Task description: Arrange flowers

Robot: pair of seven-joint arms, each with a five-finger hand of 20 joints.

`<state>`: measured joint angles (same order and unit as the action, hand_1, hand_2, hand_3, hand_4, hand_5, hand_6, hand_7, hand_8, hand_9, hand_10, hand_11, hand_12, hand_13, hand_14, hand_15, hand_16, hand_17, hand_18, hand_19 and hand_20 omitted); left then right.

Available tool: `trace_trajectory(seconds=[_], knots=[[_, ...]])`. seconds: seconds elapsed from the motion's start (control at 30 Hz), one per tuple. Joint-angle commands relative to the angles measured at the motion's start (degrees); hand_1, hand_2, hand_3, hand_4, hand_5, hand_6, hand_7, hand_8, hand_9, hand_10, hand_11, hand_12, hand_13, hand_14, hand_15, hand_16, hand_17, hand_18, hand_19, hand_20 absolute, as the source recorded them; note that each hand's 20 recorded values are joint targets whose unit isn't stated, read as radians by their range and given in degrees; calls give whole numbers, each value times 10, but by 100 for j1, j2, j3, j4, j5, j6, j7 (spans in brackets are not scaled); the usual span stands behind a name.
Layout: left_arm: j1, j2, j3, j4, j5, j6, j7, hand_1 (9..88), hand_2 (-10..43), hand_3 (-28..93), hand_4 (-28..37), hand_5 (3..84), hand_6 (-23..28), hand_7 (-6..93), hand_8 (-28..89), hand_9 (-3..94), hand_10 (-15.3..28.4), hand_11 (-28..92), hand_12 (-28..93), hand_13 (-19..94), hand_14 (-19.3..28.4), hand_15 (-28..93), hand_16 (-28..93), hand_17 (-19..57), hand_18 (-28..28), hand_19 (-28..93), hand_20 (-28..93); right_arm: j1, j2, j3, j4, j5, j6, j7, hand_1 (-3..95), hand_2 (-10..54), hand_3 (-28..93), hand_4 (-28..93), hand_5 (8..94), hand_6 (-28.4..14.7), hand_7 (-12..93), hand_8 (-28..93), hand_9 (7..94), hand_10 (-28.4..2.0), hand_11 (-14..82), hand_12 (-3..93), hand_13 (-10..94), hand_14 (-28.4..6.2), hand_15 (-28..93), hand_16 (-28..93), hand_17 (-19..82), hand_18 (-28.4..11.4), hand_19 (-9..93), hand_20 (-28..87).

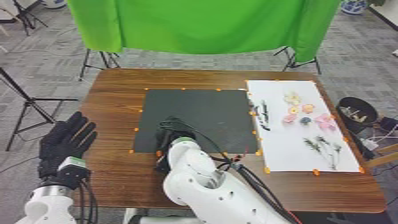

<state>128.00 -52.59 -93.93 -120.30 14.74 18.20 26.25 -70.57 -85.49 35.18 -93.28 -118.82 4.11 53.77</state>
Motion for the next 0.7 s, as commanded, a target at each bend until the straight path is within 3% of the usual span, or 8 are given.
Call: trace_trajectory(seconds=[0.03,0.23,0.4,0.53,0.57,0.63,0.7], knots=[[21,13,17,18,-79,-12,82,288,173,735,-269,414,100,179,-91,308,157,260,98,233,164,401,-89,-67,143,374,80,-111,29,-45,80,10,-67,121,479,-95,777,-250,569,-54,760,121,871,-123,150,351,805,-113,342,341,345,-230,692,122],[82,-4,-9,-2,-102,6,147,287,170,736,-269,414,100,180,-91,308,158,263,98,233,164,404,-90,-67,143,374,80,-120,81,-31,28,87,-166,112,404,-95,814,-278,571,-70,729,121,831,-153,256,233,792,-128,377,254,341,-232,684,126],[121,-32,-43,-12,-118,5,185,288,168,735,-270,414,101,180,-92,308,158,264,97,233,164,405,-91,-67,143,374,80,-78,175,-44,-36,147,-173,165,359,-95,825,-282,575,-81,712,78,820,-157,263,211,783,-132,377,247,335,-235,681,128],[301,-156,-150,-71,-102,-28,317,288,168,735,-271,415,101,180,-92,308,158,264,97,233,164,406,-91,-67,143,374,79,26,533,-45,-404,255,-33,25,349,-95,825,-283,569,-89,722,2,809,-165,259,204,769,-138,383,234,328,-239,680,129],[369,-205,-190,-94,-103,-61,354,288,167,735,-271,414,101,180,-92,308,157,264,97,233,164,406,-91,-67,143,374,80,40,670,-10,-546,257,73,-47,346,-95,826,-283,568,-91,725,-25,806,-166,259,203,767,-140,384,232,326,-240,681,129],[465,-291,-271,-133,-58,-82,294,286,167,734,-271,413,101,179,-92,307,158,264,97,233,164,405,-91,-67,143,373,79,-78,1026,123,-846,34,548,-313,334,-95,833,-282,569,-97,741,-181,796,-170,260,203,757,-145,390,226,323,-243,682,129],[486,-335,-301,-149,-29,-101,266,285,167,733,-272,413,101,178,-92,307,158,263,96,233,164,404,-92,-67,143,373,79,-198,1474,236,-1082,-660,1078,-621,330,-95,826,-282,567,-97,732,-235,784,-176,260,202,752,-148,391,222,349,-249,672,123]])
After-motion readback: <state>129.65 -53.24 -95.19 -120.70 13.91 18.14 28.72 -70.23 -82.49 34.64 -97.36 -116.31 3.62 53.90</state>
